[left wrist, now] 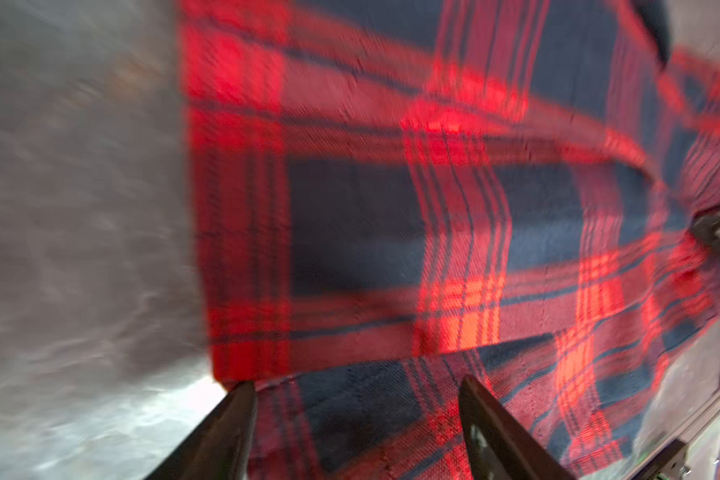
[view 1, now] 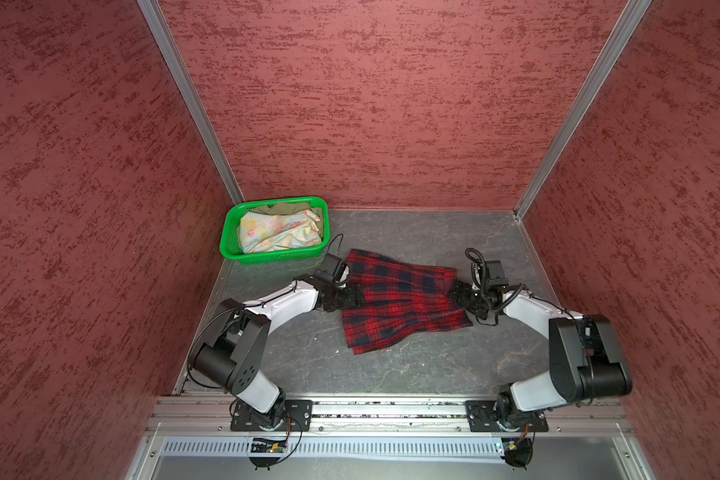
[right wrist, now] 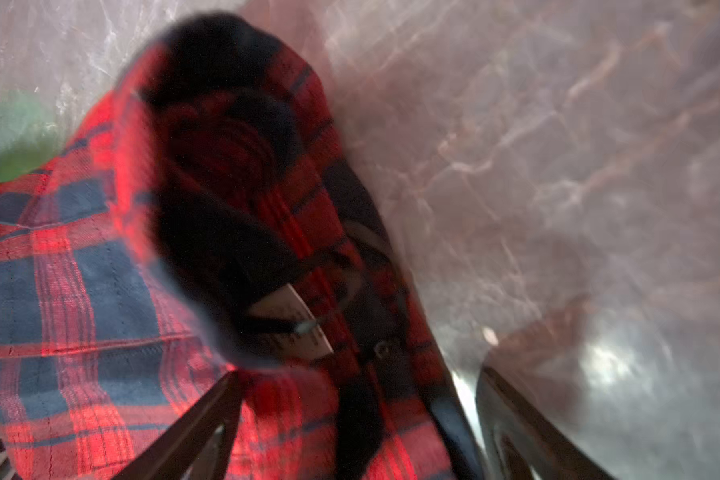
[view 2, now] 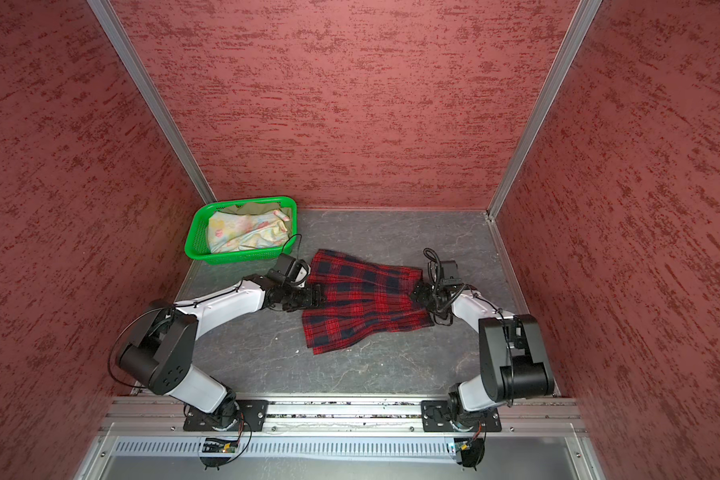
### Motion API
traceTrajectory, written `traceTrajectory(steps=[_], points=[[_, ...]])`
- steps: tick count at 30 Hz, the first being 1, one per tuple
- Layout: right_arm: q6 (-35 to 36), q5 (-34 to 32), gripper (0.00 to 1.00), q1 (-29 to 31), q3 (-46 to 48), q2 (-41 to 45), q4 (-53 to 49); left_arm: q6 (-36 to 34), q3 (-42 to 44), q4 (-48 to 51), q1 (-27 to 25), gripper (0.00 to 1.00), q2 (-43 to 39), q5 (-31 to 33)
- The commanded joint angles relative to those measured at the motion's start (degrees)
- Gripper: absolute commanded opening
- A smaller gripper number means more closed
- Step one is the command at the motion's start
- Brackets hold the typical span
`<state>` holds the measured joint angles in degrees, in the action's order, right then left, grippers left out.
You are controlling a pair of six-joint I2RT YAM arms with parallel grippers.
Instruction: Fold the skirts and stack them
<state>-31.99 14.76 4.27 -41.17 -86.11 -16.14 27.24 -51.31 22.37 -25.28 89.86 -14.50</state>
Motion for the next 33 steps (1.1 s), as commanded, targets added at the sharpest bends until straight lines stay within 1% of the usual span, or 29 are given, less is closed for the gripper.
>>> traceTrajectory(steps=[1, 2, 4, 7, 9, 12, 13, 14, 15, 16, 17, 20, 22, 25, 28, 31, 33], points=[[-1.4, 0.6, 0.82, -0.3, 2.0, -3.1, 1.4, 0.6, 1.6, -1.5, 2.8, 0.78, -0.7, -3.1], [-1.7, 0.6, 0.78, -0.4, 2.1, -3.8, 1.6, 1.1, 2.1, -2.3, 3.8, 0.78, -0.4, -4.0], [-2.0, 1.3, 0.74, -0.5, 2.1, -4.9, 2.4, 1.5, 2.7, -3.5, 4.9, 0.77, 0.7, -4.9], [-1.9, 1.8, 0.67, -0.4, 2.1, -5.9, 3.0, 1.8, 2.1, -4.2, 5.0, 0.76, 3.4, -4.8], [-2.0, 1.7, 0.60, -0.4, 2.1, -5.9, 3.4, 1.9, 1.4, -4.0, 5.1, 0.71, 5.5, -4.2], [-1.7, 2.0, 0.46, -0.4, 1.7, -6.1, 3.7, 1.5, 0.1, -3.0, 3.8, 0.65, 7.6, -1.8], [-1.7, 2.4, 0.39, -0.4, 1.6, -6.1, 4.0, 1.4, -0.6, -2.5, 3.1, 0.62, 8.3, -0.9], [-1.5, 2.6, 0.31, -0.5, 1.6, -5.9, 4.3, 1.1, -1.3, -2.2, 2.6, 0.59, 9.1, -0.5], [-1.4, 2.5, 0.25, -0.4, 1.6, -5.6, 4.4, 0.9, -1.8, -1.9, 2.1, 0.57, 10.0, -0.2], [-1.1, 2.1, 0.19, -0.4, 1.4, -5.3, 4.6, 0.8, -2.4, -1.7, 1.8, 0.54, 11.0, -0.2], [-0.9, 1.4, 0.13, -0.5, 1.3, -4.5, 4.7, 0.7, -2.9, -1.7, 1.6, 0.46, 11.7, 0.0], [-0.2, -0.2, 0.00, -0.5, 0.9, -1.8, 4.7, 0.8, -3.8, -1.8, 1.1, 0.24, 13.3, 0.0], [0.4, -0.9, 0.00, -0.4, 0.3, 0.1, 4.3, 0.7, -4.6, -1.7, 0.4, 0.18, 14.0, 0.5], [0.8, -1.9, 0.00, -0.4, -0.9, 2.5, 3.2, 0.7, -5.7, -1.6, -0.5, 0.14, 15.1, 0.6], [1.6, -3.1, 0.00, -0.4, -2.0, 5.1, 1.2, 0.9, -6.3, -1.7, -1.1, 0.13, 15.8, 0.6], [2.8, -4.8, 0.00, -0.5, -3.3, 5.3, -1.9, 0.8, -6.4, -1.3, -1.1, 0.13, 15.9, 1.2], [3.5, -4.0, 0.00, -0.4, -3.5, 5.2, -2.2, 0.5, -6.3, -1.0, -0.9, 0.13, 15.7, 1.6]])
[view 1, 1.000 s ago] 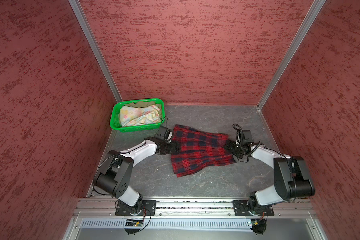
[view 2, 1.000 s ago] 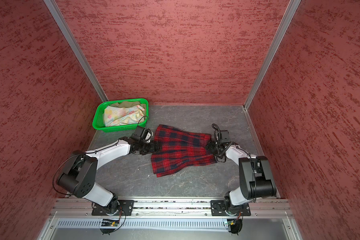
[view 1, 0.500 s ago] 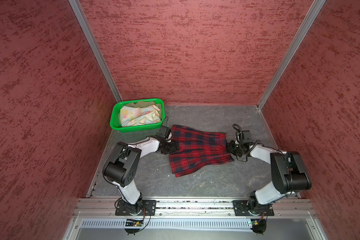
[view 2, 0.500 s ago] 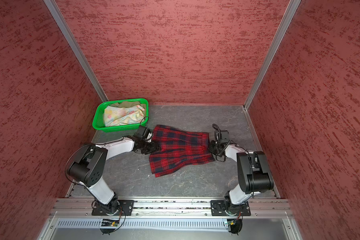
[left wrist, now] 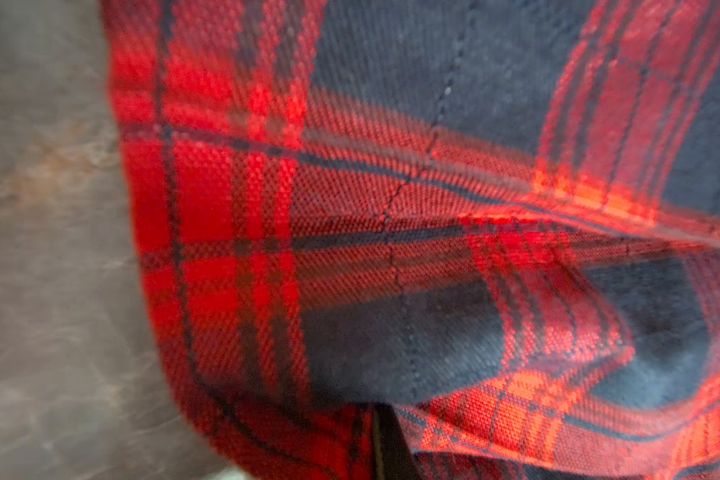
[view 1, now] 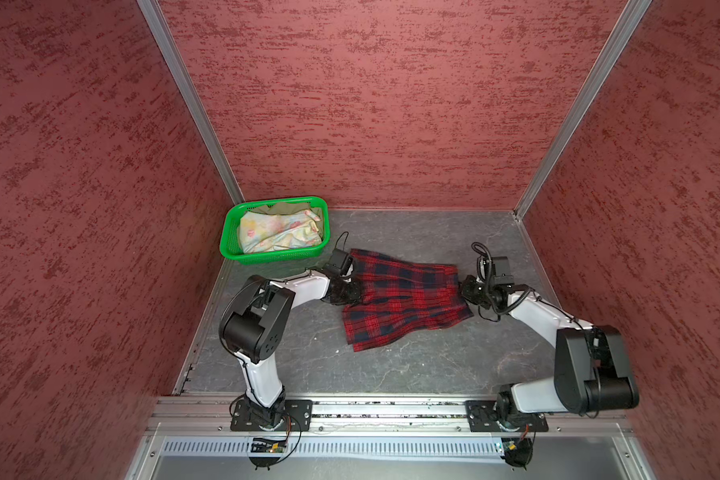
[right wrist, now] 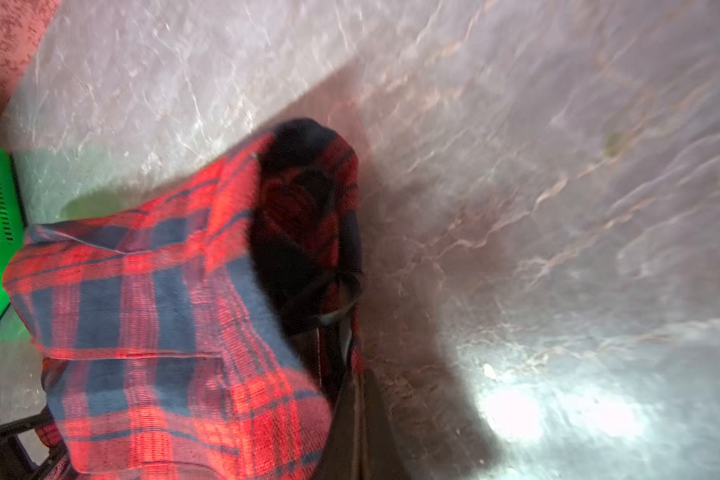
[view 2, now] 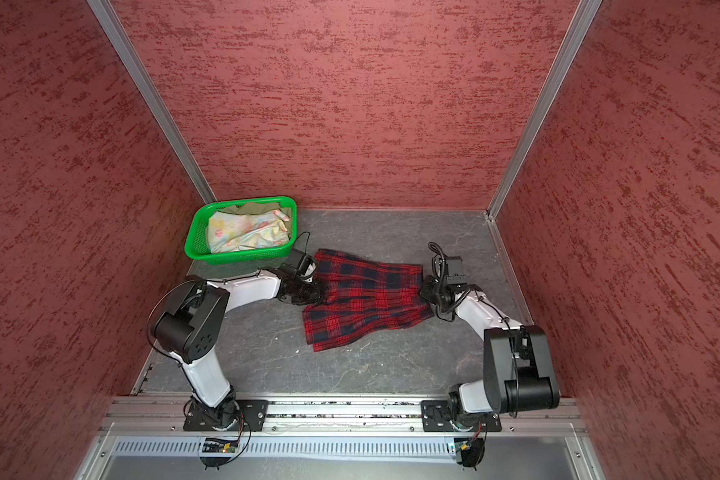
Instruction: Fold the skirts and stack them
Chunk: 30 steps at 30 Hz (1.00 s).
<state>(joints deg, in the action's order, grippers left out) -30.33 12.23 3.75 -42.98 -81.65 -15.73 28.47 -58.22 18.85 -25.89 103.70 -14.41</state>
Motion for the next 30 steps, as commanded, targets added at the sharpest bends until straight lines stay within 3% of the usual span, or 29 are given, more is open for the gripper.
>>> traceTrajectory(steps=[1, 14, 18, 21, 24, 27, 30], points=[[1.9, -1.2, 0.00, 0.1, -1.7, 1.1, -2.6, -0.9, 0.6, 2.7, -0.2, 0.13, 1.7, 1.6], [4.0, 4.9, 0.00, 1.0, -2.7, 9.9, 0.7, -0.1, -0.3, 2.3, -0.6, 0.13, 2.3, 1.6], [3.7, 1.8, 0.00, 1.3, -3.3, 9.4, -2.5, 0.0, -0.6, 2.2, -1.1, 0.12, 2.8, 1.6], [2.3, -3.0, 0.27, 1.3, -3.9, 6.1, -6.2, -0.4, -0.6, 2.5, -1.0, 0.12, 2.6, 1.9], [1.9, -1.4, 0.57, 0.9, -4.8, 1.7, -7.9, -0.7, -0.4, 2.6, -0.7, 0.12, 2.1, 1.9], [1.7, 1.0, 0.76, 0.6, -3.7, 0.1, -5.9, -0.7, -0.1, 2.7, -0.5, 0.12, 1.7, 1.9], [2.1, 0.8, 0.85, 0.4, -3.4, -1.3, -5.1, -0.8, 0.0, 2.7, -0.5, 0.12, 1.6, 1.8]])
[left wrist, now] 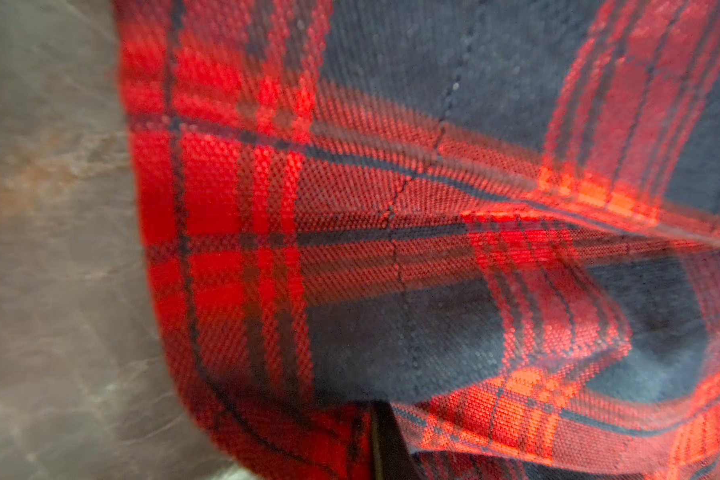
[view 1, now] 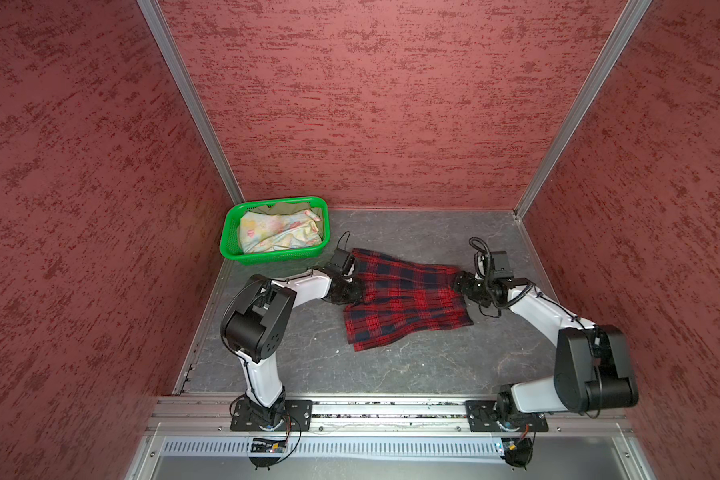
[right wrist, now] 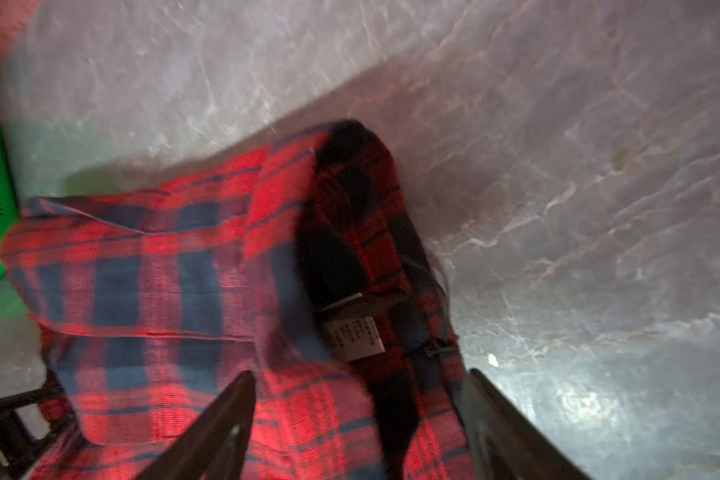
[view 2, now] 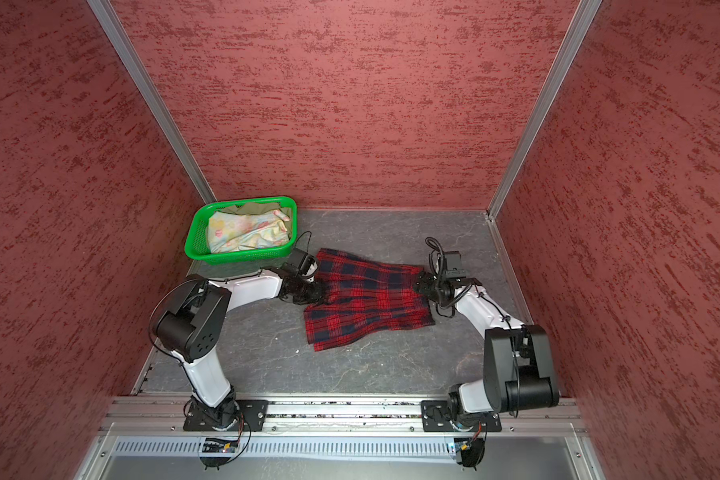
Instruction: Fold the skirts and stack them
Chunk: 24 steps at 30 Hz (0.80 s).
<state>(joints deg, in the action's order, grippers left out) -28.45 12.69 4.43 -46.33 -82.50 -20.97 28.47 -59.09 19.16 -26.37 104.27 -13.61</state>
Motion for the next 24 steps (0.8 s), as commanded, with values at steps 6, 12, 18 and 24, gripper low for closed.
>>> traceTrajectory(steps=[6, 12, 18, 24], points=[[0.7, 0.9, 0.84, -0.5, -1.8, -8.8, -1.0, -1.0, 0.2, 3.2, 0.6, 0.12, 1.1, 1.1], [-0.7, 2.1, 0.79, -0.5, -1.2, -12.3, -1.3, -1.0, -0.2, 3.5, 0.7, 0.12, 1.4, 1.1], [-0.5, 5.6, 0.52, -0.5, 0.0, -15.4, 1.7, -0.6, -0.1, 2.4, 0.7, 0.11, 2.9, 0.6], [-0.1, 7.9, 0.10, -0.4, 0.6, -13.3, 5.9, -0.9, -0.8, 2.4, 0.9, 0.11, 4.4, 0.2]])
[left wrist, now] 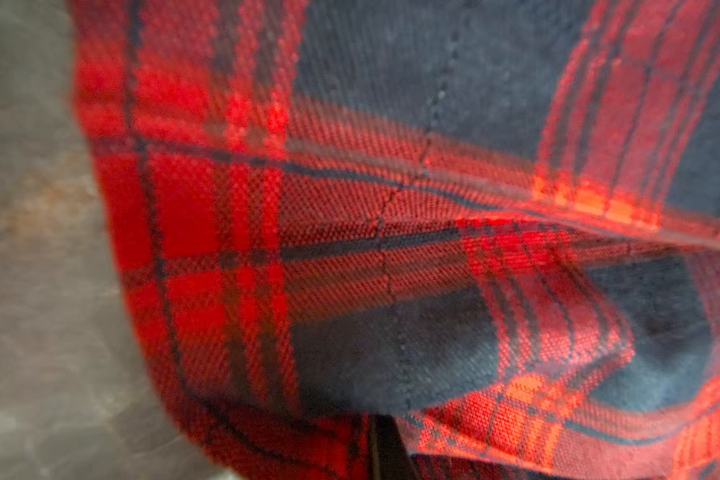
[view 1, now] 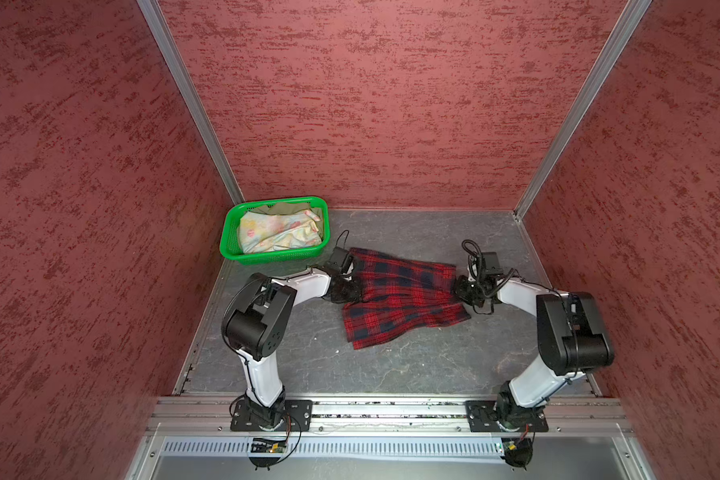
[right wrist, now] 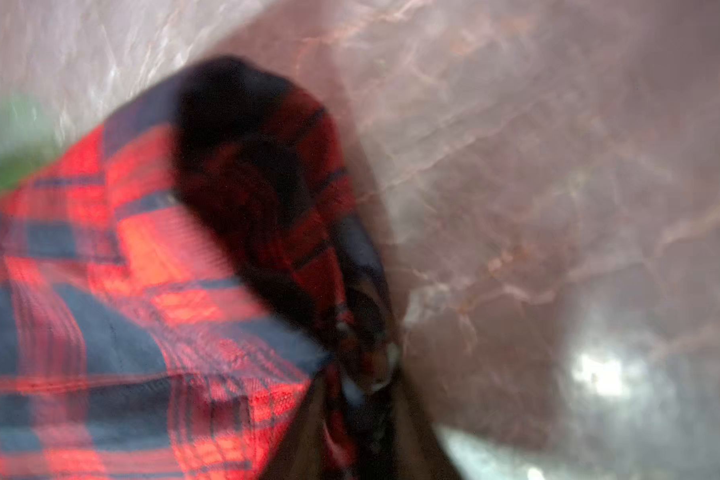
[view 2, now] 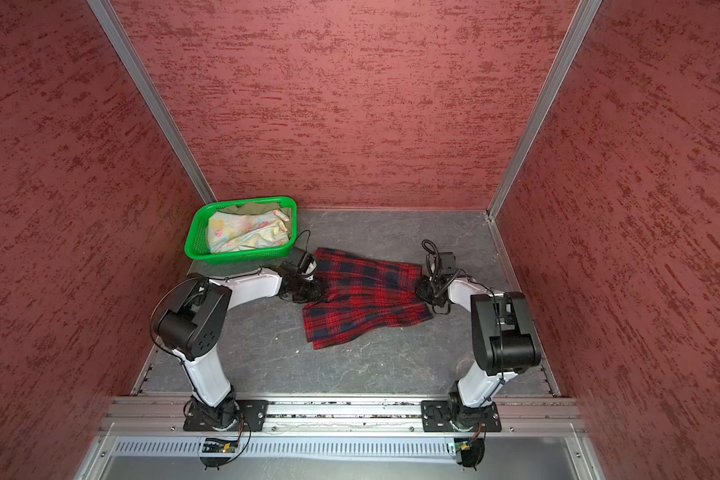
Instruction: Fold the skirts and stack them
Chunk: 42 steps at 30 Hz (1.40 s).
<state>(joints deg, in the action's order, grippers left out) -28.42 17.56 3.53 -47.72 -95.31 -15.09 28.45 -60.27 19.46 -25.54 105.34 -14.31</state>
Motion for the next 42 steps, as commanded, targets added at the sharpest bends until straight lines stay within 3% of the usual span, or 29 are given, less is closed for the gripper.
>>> traceTrajectory(steps=[1, 12, 21, 30, 37, 42], points=[[-0.5, 2.3, 0.01, 0.4, 1.9, 0.3, 0.4, -0.8, 0.2, 2.2, 0.1, 0.11, 3.7, 0.9], [1.1, -7.3, 0.00, 2.9, -4.2, 11.7, -6.8, -0.6, -0.4, 1.4, 0.1, 0.10, 5.1, 0.1], [-0.5, -13.7, 0.00, 11.3, -13.2, 19.4, -16.6, -0.3, -0.3, -0.1, -0.9, 0.10, 5.6, -0.3], [-6.1, -17.1, 0.00, 24.2, -23.6, 14.0, -20.7, 0.9, -0.3, -3.7, -2.5, 0.09, 6.9, -1.9], [-9.3, -18.8, 0.00, 33.1, -32.0, 3.0, -20.2, 1.1, -0.4, -6.0, -3.2, 0.10, 7.4, -2.9], [-13.0, -15.4, 0.00, 36.7, -33.5, -2.7, -15.0, 1.8, 0.8, -8.2, -3.1, 0.10, 7.3, -3.9]])
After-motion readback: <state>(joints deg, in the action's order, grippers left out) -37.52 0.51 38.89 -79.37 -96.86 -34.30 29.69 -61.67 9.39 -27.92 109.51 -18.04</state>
